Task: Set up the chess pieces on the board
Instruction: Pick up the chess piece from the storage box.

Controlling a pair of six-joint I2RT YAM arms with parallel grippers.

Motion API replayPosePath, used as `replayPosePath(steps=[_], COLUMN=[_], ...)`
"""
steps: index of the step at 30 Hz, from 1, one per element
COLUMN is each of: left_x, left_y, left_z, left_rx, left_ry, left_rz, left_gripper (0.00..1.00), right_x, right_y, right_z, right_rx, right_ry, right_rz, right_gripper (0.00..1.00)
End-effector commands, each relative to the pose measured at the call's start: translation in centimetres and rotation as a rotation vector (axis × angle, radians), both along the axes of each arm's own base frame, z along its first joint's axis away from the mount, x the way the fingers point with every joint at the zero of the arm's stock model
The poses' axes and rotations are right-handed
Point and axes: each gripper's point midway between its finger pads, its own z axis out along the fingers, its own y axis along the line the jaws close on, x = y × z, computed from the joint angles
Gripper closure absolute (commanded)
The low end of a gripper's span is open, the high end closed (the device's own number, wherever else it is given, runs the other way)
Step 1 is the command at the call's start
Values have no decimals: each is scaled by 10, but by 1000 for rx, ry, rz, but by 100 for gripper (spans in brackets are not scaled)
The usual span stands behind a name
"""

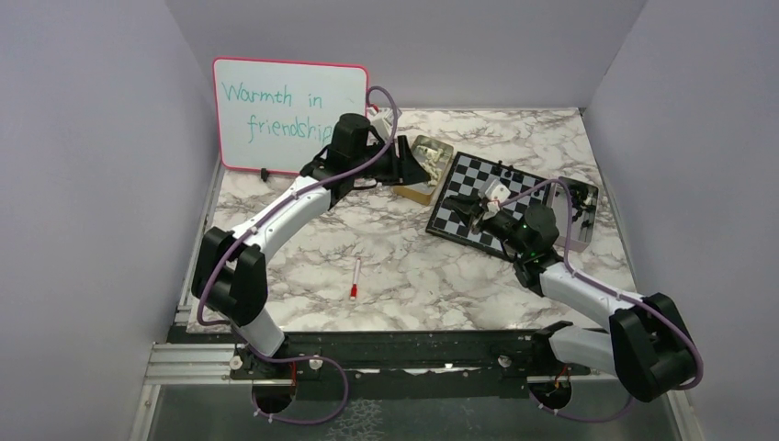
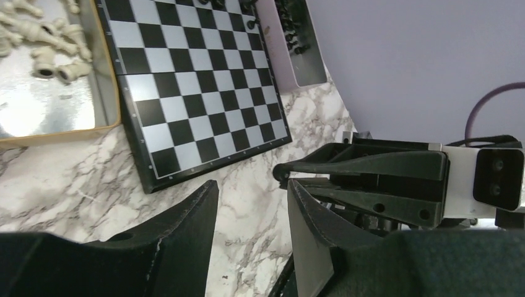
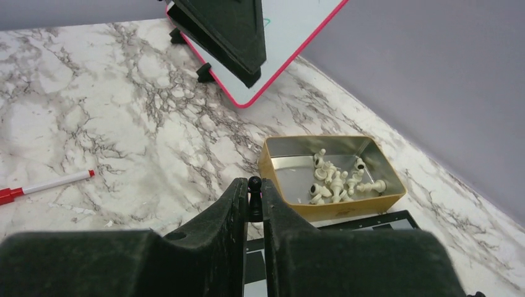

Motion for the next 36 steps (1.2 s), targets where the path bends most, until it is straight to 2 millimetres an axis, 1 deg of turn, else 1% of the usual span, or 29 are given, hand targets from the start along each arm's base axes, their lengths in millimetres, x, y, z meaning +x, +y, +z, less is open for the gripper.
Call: replayPosePath(steps=[1,5,12,16,24,32,35,36], left_x=[-14,-21,-38,-44,-46,-49,-48,-48], left_y=[-25,-37,-56,-61,-66,-73,-74,-74], left_z=[24,19,11,6,-6,-14,-17,-19], left_rx=[-39,-39,-38,-31,-13,-7,-4,-2], left_ry=[-89,-80,-75,-73,-52,-37,-27,-22], left_rz=[-105,-145,-239,-265,-277,-293,-295,-296], left_gripper=[54,54,54,57,61,70,80,81], right_x=[-11,-14,-13,-12,-12,-13,-13,-13], right_y=[6,7,5,4,4,5,5,5], right_z=[20,20,18,19,20,16,15,15], right_rx=[-3,-12,-16,-18,-23,-34,-36,-35], right_ry=[-116,-129,-139,-146,-152,-154,-160,-162], right_rz=[55,63,48,39,37,47,49,46], right_gripper=[82,82,82,82,82,82,82,82])
